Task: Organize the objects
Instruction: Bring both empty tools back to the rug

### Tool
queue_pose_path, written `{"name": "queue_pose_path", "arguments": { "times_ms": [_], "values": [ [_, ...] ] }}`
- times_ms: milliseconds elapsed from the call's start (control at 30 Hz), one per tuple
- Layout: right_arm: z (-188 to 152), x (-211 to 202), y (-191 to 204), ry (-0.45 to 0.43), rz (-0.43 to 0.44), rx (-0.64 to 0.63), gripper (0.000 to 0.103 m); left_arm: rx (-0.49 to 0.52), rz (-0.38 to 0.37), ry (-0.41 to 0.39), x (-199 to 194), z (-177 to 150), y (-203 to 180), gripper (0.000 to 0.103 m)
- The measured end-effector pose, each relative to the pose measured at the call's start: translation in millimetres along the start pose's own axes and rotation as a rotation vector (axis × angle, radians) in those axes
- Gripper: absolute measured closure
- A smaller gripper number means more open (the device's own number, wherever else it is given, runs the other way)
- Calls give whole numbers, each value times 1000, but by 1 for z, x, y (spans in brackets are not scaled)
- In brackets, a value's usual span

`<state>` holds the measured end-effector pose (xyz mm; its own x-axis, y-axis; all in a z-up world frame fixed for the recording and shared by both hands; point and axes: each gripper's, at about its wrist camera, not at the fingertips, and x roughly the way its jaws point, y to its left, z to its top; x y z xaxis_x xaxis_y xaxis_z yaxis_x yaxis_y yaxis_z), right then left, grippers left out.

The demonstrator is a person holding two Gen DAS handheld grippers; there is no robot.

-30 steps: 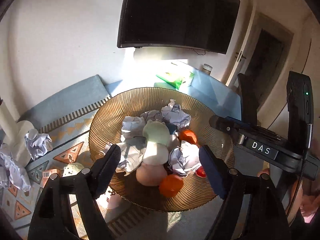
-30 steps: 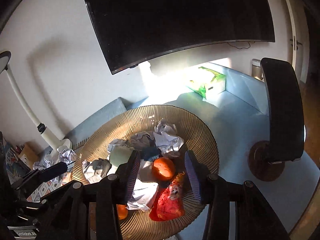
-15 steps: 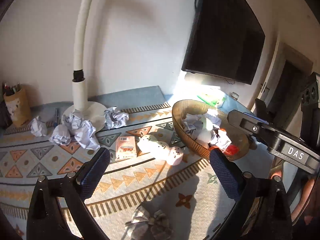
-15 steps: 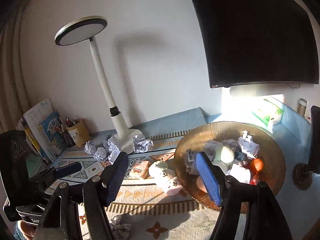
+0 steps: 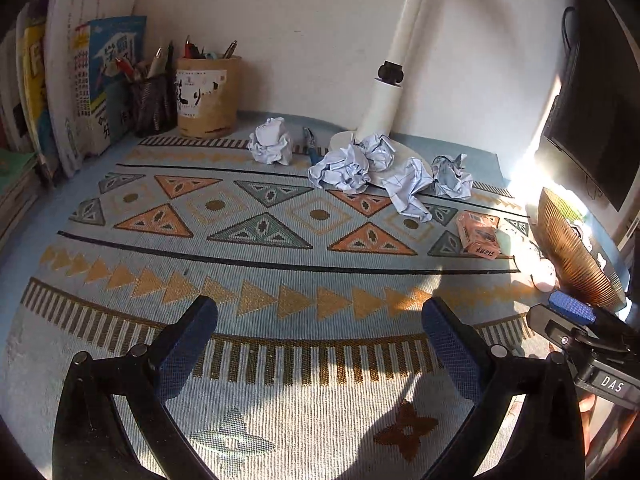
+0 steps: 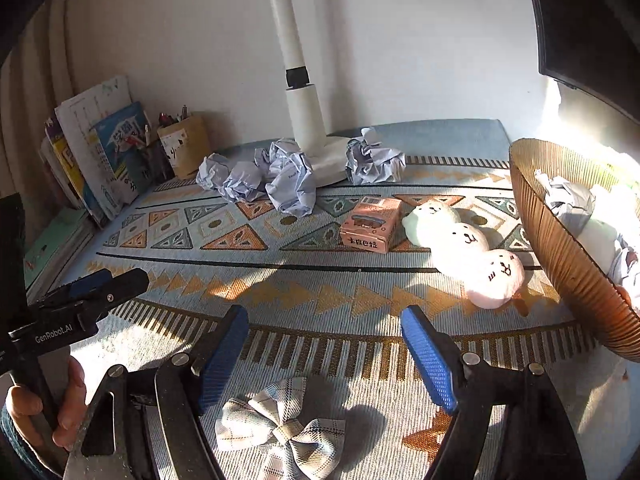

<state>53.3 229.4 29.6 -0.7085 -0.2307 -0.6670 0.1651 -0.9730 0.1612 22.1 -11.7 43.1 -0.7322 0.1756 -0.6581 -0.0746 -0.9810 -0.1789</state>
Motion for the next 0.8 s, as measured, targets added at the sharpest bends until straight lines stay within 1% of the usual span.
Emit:
{"name": "queue_pose_path", "arguments": {
  "times_ms": [33,67,133,200,367,500,700,733,800],
  "values": [
    [1,-3,-2,-18,8,8,25,1,6,-4,-1,-1,0,1],
    [1,-6,-3,-38,8,14,20,2,9,-4,-1,-1,-1,1],
    [0,-8,-5,-53,-18,24,15,6,8,11,2,-2,-2,1],
    [0,-10,-2,-64,-39,14,15,10,13,28,5,-3,-4,1],
    [-1,-11,6,-62,-70,-22,14,11,26,18,3,-4,-4,1],
    [-1,-12,0,-66,-74,7,14,25,39,11,1,-5,-6,1],
    [1,-9,-7,-41,-45,39,13,48,47,4,-1,-5,-10,1],
    [1,-6,-7,-24,-41,41,13,52,40,13,0,-4,-10,1],
    [4,2,-9,25,-21,54,13,54,4,37,1,1,-7,1]
  ]
}}
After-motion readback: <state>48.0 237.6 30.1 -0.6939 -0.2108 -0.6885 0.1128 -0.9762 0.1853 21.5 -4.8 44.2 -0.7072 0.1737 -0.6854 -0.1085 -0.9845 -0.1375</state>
